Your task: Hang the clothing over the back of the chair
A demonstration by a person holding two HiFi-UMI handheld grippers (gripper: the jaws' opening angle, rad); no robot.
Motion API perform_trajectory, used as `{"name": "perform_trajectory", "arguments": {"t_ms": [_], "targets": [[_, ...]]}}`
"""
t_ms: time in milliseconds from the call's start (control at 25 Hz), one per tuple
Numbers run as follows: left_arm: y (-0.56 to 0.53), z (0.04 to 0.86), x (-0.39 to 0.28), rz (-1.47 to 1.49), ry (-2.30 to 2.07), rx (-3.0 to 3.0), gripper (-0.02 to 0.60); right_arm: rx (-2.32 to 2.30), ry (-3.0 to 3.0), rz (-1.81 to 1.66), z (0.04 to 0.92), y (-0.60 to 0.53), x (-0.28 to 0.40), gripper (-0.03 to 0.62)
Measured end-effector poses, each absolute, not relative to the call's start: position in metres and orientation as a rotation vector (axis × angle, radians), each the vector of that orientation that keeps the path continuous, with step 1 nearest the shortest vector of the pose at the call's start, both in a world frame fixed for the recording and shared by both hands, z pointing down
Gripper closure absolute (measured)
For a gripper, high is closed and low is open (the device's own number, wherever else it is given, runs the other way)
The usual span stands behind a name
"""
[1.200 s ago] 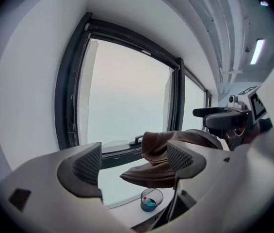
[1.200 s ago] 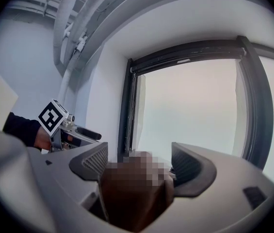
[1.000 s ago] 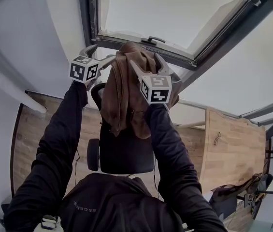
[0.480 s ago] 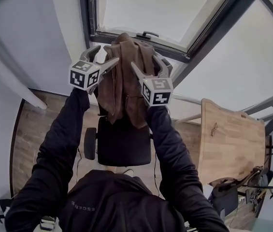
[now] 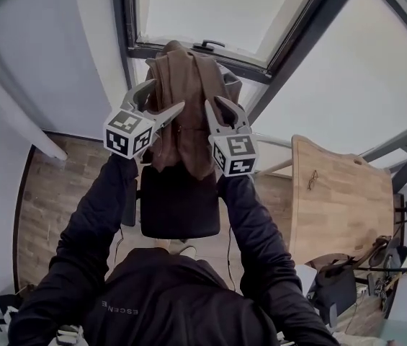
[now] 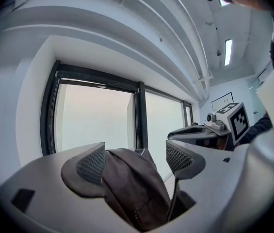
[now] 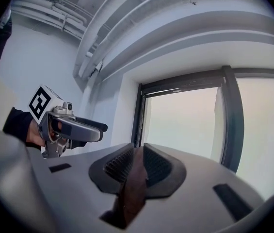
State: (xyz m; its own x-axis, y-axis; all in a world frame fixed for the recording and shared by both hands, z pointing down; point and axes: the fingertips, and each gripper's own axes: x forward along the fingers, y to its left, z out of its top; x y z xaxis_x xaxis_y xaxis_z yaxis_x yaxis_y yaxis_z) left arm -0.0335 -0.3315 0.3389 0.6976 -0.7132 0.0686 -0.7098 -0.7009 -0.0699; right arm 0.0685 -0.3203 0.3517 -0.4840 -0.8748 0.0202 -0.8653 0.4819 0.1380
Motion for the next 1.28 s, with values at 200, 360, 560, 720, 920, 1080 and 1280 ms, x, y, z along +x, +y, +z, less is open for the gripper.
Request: {"name": "perform_trajectory", "arguments": {"t_ms": [200, 360, 560, 720, 920, 1080, 1280], "targets": [[-0.278, 0.341, -0.011, -0.127, 1.132, -2.879, 0.184, 1.509, -2.690, -0.163, 0.355, -0.266, 0.080, 0.586], [-0.241, 0.343, 0.003, -0.099, 1.091, -2.871, 0.218, 1.451, -2.745, -0.131, 0.363, -0.227, 0.085, 0.586], [-0.202, 0.338, 0.009, -0.060, 1.072, -2.842, 0.404, 1.405, -2.800, -0.101, 0.367, -0.191, 0.089, 0.586], [-0.168, 0.345, 0.019, -0.039, 1.032, -2.843, 0.508, 1.373, -2.843, -0.084, 0.369, -0.162, 0.092, 0.586], [-0.128, 0.353, 0.032, -0.012, 0.957, -2.828, 0.563, 1.347, -2.860, -0.123, 0.365, -0.127, 0.091, 0.586], [-0.099, 0.358, 0.037, 0.008, 0.917, -2.819, 0.565, 1.305, -2.855, -0.126, 0.370, -0.102, 0.089, 0.591], [-0.079, 0.371, 0.029, 0.018, 0.975, -2.827, 0.564, 1.308, -2.846, -0.121, 0.383, -0.077, 0.094, 0.594]]}}
